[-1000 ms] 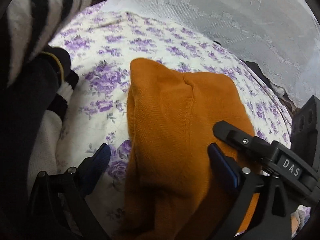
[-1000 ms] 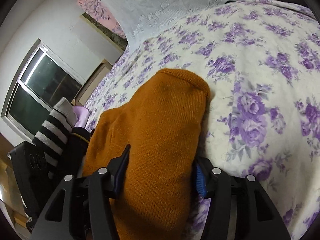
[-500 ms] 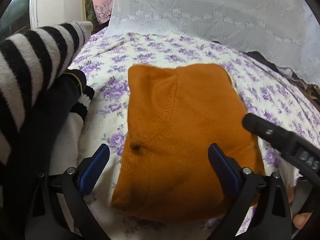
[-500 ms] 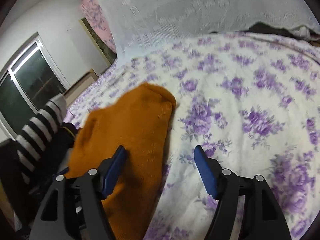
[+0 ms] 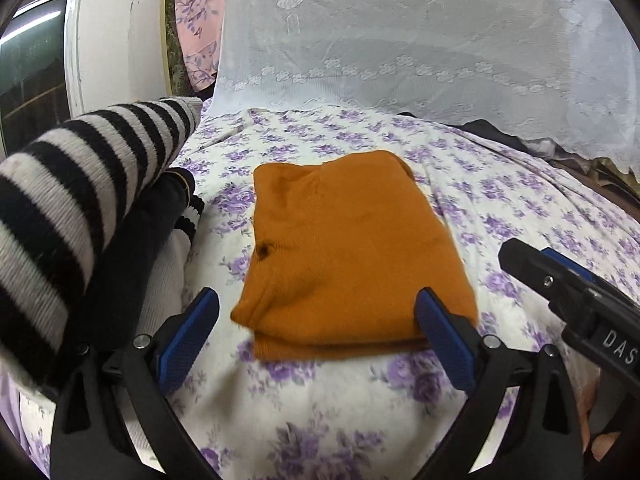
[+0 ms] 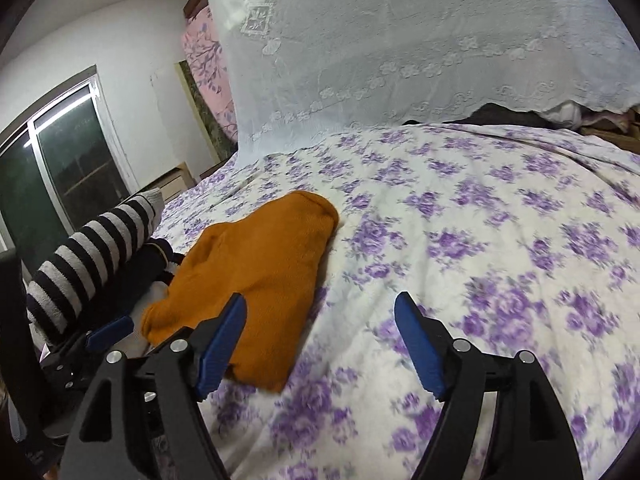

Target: Fold small clothes

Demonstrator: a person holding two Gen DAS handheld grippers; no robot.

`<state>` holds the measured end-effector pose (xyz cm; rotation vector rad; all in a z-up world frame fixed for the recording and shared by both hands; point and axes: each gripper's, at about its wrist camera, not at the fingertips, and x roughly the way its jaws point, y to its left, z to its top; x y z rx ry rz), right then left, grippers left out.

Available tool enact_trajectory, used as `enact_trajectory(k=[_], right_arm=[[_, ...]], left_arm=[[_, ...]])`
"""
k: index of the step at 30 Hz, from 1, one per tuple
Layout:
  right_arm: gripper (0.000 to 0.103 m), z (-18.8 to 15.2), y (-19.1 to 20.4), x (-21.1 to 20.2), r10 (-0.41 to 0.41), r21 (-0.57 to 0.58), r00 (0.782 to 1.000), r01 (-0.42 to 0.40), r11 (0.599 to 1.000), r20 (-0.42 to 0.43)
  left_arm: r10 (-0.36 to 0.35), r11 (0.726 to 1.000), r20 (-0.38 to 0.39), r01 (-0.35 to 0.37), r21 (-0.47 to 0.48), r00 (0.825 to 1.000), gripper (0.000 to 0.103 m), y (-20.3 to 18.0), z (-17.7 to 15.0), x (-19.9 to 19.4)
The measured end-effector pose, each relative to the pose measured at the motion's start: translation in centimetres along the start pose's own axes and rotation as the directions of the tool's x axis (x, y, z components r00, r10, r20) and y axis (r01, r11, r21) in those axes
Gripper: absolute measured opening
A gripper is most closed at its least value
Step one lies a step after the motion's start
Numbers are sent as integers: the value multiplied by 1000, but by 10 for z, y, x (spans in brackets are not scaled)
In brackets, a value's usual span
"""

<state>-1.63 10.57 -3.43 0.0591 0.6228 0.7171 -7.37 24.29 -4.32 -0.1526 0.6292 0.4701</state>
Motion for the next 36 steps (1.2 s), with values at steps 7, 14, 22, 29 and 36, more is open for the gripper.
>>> enact_trajectory(k=[7,14,22,29,36], right_arm=[[81,-15,-7,-15,-52,26,998,52,998,-21],[82,-24,-5,-17,-62,8,997,63,998,-54],[85,-28,8,-29,-63,-43,998,62,997,-7],[89,-27,15,-33,-61,-75,998,63,995,18],[90,-27,15,-37,-56,-76,998,59,995,32]], left_arm=[[-35,999,9,36,-21,999,98,5,-4,-7],[-53,998,20,53,-22,998,98,7,-9,-15],[-27,999,54,29,-35,998,98,10,-14,-27],[-11,999,57,13,-35,998,98,11,-15,-29],[-19,999,56,21,-37,998,98,12,-15,-29]])
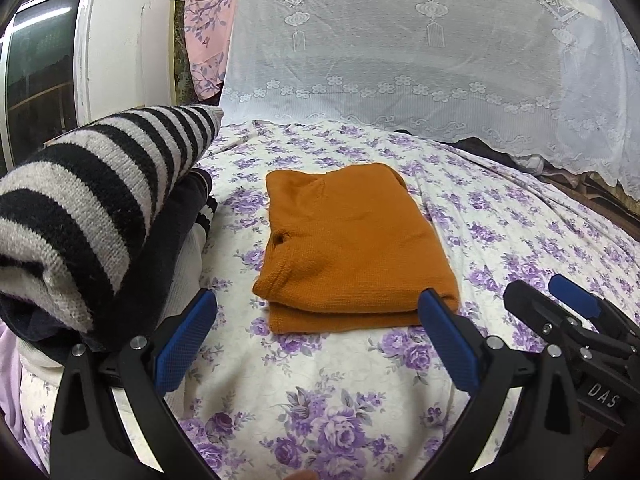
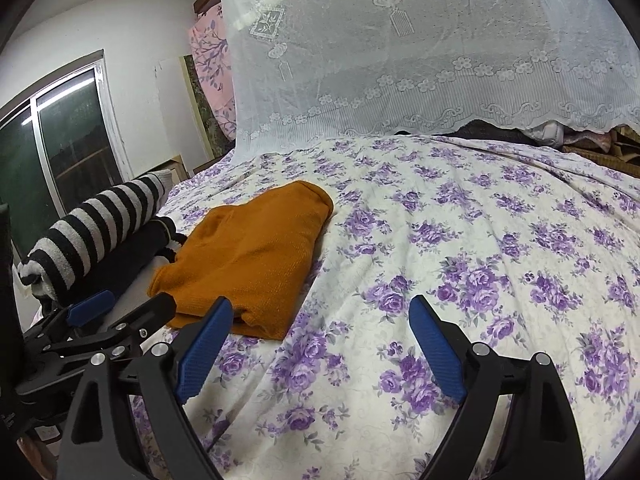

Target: Fold small clothes

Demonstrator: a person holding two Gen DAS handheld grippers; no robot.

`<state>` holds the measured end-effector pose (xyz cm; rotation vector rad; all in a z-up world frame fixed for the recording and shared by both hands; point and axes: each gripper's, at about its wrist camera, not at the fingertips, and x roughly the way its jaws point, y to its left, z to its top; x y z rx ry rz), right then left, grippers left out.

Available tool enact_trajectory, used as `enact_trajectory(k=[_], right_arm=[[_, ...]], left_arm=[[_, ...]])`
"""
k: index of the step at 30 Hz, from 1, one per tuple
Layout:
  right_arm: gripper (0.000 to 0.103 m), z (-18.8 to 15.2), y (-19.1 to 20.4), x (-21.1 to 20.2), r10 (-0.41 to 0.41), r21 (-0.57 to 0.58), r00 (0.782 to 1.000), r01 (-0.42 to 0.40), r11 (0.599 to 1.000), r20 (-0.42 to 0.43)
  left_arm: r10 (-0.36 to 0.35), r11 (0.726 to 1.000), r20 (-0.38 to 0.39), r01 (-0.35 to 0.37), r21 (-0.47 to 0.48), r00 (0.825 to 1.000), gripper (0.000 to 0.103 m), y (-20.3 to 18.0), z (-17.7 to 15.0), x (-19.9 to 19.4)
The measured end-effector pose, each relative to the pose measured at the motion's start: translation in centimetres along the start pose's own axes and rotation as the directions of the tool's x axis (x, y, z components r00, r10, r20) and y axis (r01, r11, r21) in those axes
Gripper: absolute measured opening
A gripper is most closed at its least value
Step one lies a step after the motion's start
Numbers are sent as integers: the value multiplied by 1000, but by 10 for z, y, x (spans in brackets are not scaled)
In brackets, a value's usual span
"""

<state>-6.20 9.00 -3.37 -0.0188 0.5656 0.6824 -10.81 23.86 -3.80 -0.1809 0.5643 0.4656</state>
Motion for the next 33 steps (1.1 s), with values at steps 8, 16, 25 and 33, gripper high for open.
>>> enact_trajectory(k=[8,16,25,33], right_arm=[[91,0,0,0,1,0,1000,-1,1000,0],[91,0,0,1,-1,1,1000,1,1000,1],[93,1,1,-2,4,11,1000,-4,1000,12],[93,1,2,-1,0,9,1000,0,1000,10]], left_arm=[[1,1000,-1,-1,0,1000,98,-1,0,-1],[-1,1000,-1,1,-1,1000,98,-1,0,0],[-35,999,29,35,4,999,98,-2,2,-3],[-22,1000,8,22,3,1000,98,-3,1,0]])
